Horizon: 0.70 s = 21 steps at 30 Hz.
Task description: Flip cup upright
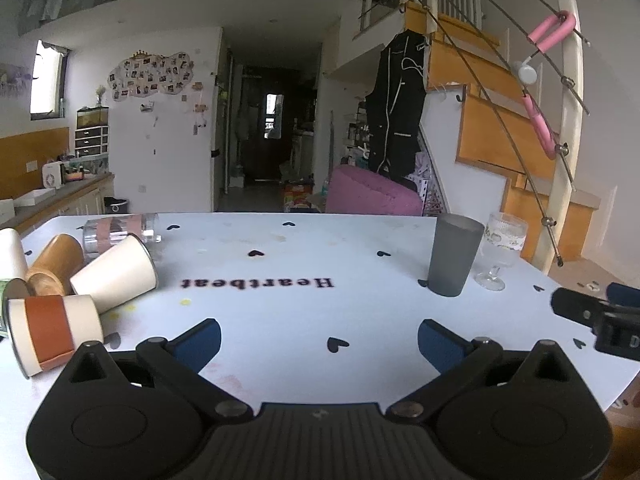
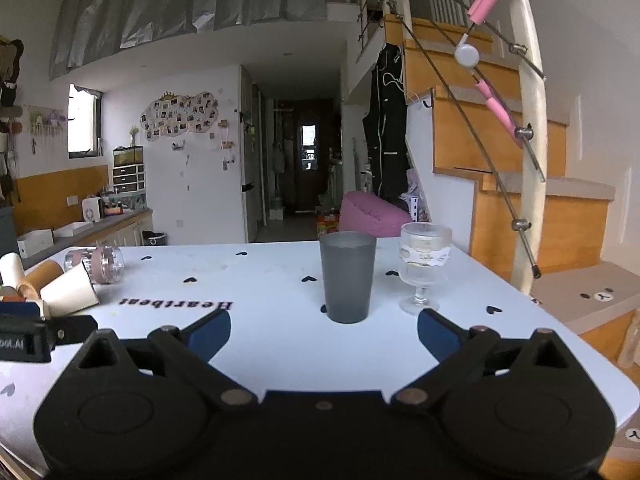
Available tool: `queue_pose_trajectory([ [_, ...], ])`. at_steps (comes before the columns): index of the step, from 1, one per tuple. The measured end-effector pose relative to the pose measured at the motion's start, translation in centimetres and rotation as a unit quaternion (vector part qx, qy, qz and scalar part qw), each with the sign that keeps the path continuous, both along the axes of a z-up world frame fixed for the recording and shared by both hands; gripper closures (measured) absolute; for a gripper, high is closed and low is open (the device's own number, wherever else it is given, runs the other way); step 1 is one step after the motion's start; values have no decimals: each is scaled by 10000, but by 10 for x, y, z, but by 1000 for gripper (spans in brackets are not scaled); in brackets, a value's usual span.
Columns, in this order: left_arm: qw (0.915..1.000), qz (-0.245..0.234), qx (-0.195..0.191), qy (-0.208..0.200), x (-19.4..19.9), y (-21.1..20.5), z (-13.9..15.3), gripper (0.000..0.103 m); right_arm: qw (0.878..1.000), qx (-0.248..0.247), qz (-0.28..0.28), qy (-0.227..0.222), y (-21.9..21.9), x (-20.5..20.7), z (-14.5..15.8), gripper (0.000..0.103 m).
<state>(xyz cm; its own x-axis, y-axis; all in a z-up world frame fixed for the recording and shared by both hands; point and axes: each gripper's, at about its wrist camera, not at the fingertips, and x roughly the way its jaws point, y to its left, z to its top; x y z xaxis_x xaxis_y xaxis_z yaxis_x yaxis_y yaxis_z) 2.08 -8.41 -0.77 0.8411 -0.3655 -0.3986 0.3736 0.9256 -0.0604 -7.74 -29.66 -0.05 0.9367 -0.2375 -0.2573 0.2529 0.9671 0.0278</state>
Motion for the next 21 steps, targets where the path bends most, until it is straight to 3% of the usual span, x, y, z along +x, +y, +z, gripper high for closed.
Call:
queue_pose_trajectory([
  [5,9998,15,170,-35,-5,-4,1,0,10000,-78,38,17,5,-11,0,0],
  [21,9998,46,175,3,-9,0,4,0,9998,-31,-49,172,12,-14,-6,0],
])
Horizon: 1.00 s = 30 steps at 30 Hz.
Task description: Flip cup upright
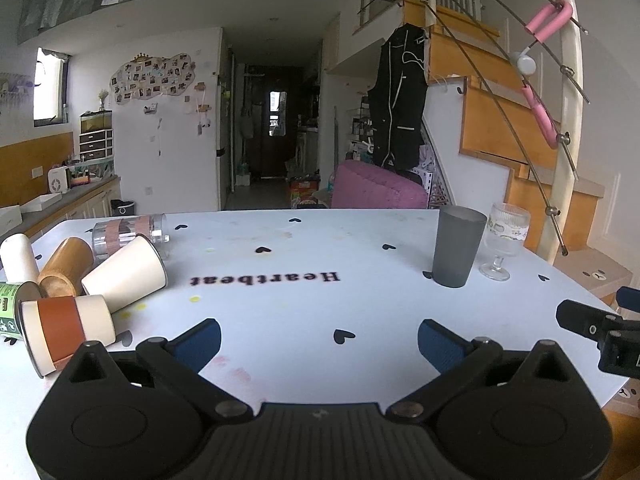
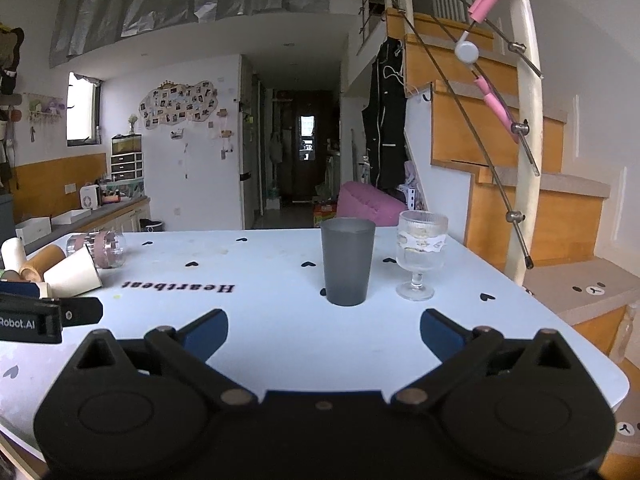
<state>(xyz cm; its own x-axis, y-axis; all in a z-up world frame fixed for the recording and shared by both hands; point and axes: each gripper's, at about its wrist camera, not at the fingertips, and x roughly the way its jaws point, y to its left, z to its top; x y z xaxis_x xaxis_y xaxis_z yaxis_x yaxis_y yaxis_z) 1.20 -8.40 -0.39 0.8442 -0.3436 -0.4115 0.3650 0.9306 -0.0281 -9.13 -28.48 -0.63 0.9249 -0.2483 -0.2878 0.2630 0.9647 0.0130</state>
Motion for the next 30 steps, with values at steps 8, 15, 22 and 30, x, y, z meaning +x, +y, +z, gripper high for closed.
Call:
queue_pose_trajectory([
  [8,10000,-26,-14,29,0,0,0,0,10000,3,-16,-7,-2,-1,1,0],
  [15,10000,-19,-11,38,0,-1,0,0,10000,4,-33,1,-2,-1,0,0],
  [22,10000,-21,-14,40,0,0,0,0,10000,11,-22,-8,-2,-1,0,0],
  [30,10000,-23,-14,40,0,0,0,0,10000,11,-22,-9,-2,-1,0,0],
])
